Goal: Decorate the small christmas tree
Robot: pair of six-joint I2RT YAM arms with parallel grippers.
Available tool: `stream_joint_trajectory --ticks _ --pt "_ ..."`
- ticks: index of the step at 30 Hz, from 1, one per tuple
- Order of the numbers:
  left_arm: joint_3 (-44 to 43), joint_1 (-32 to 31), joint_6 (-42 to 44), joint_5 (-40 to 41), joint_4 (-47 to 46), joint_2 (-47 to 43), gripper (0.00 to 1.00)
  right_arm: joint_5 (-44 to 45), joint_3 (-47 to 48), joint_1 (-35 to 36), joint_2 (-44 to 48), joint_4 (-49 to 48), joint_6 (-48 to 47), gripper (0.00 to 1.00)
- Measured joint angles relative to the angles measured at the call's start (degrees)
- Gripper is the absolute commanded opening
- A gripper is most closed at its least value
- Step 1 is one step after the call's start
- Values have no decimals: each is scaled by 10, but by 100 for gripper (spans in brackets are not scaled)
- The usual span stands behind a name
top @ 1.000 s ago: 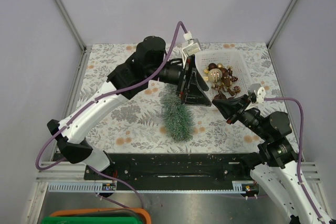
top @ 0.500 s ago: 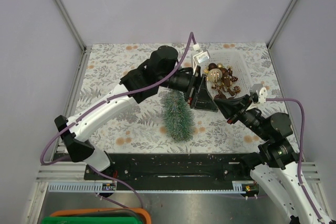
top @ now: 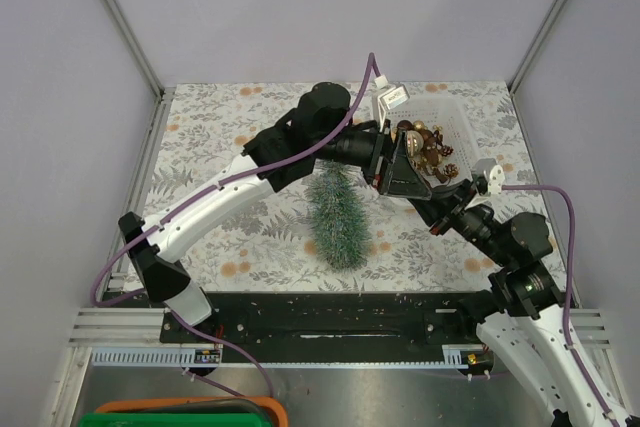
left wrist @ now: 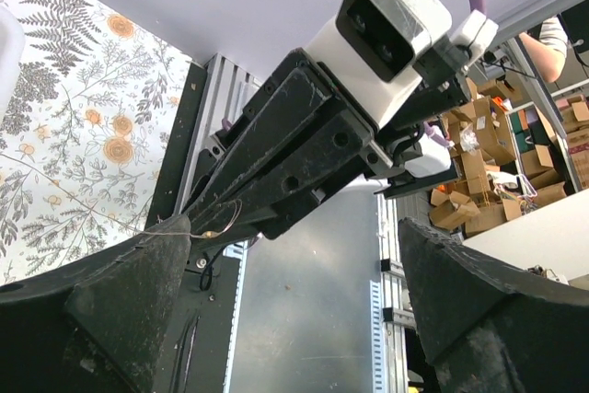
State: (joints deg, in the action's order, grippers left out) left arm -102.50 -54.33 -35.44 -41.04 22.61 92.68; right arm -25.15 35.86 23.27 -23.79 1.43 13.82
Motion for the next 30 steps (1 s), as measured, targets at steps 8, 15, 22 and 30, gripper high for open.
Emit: stream_joint_trajectory --ticks 8,15,22,30 --pt "-51 0 -9 21 -1 39 99 -10 -10 0 -16 -27 13 0" --pt "-62 -1 -16 29 -1 49 97 -14 -12 0 -19 -34 15 0" --pt "-86 -1 -17 32 -4 58 40 -16 -12 0 -25 -34 15 0" --pt "-107 -1 -2 33 -18 65 27 -24 -12 0 -29 -34 15 0"
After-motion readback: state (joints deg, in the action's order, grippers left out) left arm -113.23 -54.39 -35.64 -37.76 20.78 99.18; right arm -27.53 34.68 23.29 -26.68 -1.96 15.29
